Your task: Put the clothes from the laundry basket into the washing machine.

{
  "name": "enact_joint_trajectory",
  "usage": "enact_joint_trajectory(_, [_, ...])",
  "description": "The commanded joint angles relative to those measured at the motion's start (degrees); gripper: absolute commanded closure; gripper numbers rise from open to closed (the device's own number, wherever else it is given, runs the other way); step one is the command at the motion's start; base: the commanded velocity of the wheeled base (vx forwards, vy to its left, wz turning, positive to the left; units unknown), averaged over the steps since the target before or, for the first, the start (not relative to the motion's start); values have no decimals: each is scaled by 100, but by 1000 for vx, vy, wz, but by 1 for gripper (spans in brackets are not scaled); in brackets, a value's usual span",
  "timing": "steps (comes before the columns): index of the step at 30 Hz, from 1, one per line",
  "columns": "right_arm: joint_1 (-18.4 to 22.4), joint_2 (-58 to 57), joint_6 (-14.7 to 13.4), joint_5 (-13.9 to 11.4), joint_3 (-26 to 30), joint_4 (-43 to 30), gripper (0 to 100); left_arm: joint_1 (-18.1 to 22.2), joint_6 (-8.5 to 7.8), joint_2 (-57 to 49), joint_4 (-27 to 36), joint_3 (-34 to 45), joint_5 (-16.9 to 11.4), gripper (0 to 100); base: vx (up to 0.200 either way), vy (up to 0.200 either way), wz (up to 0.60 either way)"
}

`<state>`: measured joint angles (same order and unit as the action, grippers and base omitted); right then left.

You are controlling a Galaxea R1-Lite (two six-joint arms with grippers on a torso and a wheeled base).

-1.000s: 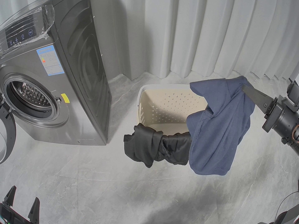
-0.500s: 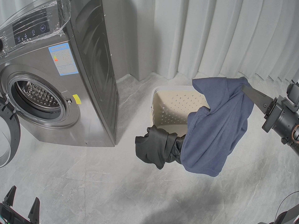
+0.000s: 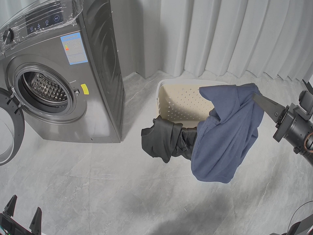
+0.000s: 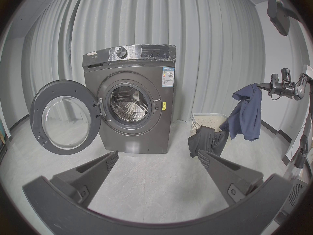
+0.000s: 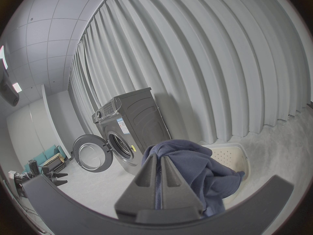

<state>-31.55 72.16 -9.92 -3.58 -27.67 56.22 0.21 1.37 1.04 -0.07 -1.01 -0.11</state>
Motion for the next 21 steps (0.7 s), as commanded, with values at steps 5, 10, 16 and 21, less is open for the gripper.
enact_joint_trajectory(5, [-36,9,8,-20,104,3,100,-3,4,-77,-1,101,2,0,0,120,0])
enact_joint_trajectory(10, [-36,27,8,-28,104,3,100,-3,4,-77,-1,101,2,0,0,200,0])
enact_joint_trajectory(16, [-36,44,8,-28,104,11,100,-3,4,-77,-1,101,-7,0,0,200,0])
enact_joint_trajectory(21, [-36,44,8,-37,104,11,100,-3,-5,-77,-1,101,2,0,0,200,0])
